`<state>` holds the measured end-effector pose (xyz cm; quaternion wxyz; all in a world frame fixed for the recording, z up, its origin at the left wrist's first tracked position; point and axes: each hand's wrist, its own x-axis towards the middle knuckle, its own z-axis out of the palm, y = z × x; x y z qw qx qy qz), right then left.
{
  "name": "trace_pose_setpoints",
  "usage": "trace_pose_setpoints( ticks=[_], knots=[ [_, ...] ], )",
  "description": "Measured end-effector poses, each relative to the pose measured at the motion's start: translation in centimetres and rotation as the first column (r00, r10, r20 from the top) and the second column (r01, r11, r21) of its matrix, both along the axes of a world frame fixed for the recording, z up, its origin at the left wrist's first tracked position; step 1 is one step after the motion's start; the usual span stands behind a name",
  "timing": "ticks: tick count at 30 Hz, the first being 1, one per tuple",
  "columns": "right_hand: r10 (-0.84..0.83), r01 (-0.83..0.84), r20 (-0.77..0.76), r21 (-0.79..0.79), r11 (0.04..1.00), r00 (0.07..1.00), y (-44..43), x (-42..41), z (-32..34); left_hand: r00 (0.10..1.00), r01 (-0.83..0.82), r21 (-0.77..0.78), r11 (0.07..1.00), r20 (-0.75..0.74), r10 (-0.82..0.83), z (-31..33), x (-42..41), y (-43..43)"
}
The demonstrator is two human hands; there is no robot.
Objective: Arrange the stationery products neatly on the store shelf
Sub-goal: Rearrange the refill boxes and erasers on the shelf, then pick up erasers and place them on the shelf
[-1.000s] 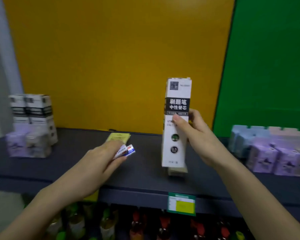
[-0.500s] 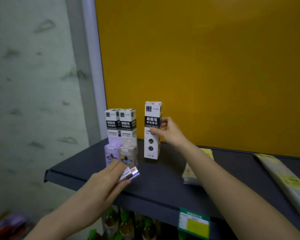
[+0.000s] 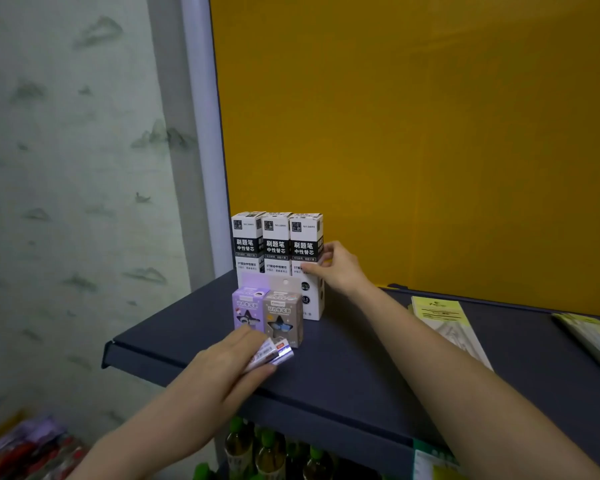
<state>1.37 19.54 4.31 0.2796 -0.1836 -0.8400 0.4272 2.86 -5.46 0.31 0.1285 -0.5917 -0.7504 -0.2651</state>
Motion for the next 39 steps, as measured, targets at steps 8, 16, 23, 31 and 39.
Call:
trace_pose_setpoints(
  ticks=[8,16,23,31,39],
  knots=[
    [-0.078,0.027,0.135,0.348,0.937,0.988,0.2,9.5,2.2,0.96,0.21,0.115,0.971,0.163,-0.227,2.0,3.3,5.1],
    [0.059,-0.041,0.119,-0.146,0.988,0.991,1.6,31.7,0.9,0.809,0.564,0.143,0.814,0.103,-0.579,2.4,14.4,16.2],
    [-0.143,0.168,0.094,-0.37,0.914,0.985,3.6,50.4,-0.8,0.584,0.799,0.111,0.591,0.086,-0.807,1.2,30.7,24.5],
    [-0.47,0.447,0.076,-0.47,0.761,0.879,5.8,70.5,-2.2,0.542,0.835,0.082,0.543,0.038,-0.839,0.4,47.2,30.1],
    [-0.642,0.484,-0.005,-0.651,0.584,0.767,10.1,85.0,-3.1,0.487,0.873,-0.106,0.476,0.135,-0.863,0.5,59.0,37.1]
  ],
)
